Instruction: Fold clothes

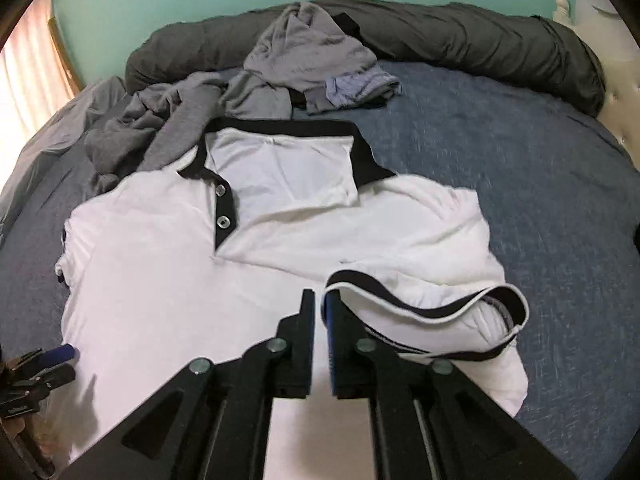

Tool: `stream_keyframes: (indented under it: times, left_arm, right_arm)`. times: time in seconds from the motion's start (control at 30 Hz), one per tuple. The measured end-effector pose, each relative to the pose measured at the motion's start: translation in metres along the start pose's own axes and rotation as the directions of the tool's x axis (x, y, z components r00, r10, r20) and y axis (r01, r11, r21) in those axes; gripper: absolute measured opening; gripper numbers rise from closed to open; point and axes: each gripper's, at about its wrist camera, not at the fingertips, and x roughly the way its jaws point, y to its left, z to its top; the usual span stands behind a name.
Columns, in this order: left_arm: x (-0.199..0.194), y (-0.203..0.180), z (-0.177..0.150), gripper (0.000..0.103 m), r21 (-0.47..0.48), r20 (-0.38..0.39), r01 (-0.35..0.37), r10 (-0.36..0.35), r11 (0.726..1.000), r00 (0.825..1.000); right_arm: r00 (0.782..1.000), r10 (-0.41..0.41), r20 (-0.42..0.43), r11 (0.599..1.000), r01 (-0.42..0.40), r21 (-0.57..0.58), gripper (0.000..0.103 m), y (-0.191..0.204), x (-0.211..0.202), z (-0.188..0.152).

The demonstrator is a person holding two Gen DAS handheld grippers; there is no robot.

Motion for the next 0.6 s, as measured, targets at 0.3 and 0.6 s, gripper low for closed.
stream_keyframes:
  times: [0.3, 0.6]
  left_arm:
    - [-0.005, 0.002, 0.003, 0.058, -0.013, 0.014, 0.012, -0.012, 1.000, 1.000]
    - [-0.006, 0.002, 0.003, 0.058, -0.014, 0.019, 0.014, -0.013, 1.000, 1.000]
  right_arm:
    - [0.999, 0.030, 0.045, 0.989, -0.036, 0.140, 0.025, -0.038, -0.047, 0.001]
    - [0.992, -0.124, 0.010, 0.940, 0.114, 0.322, 0.036, -0.107, -0.044, -0.016]
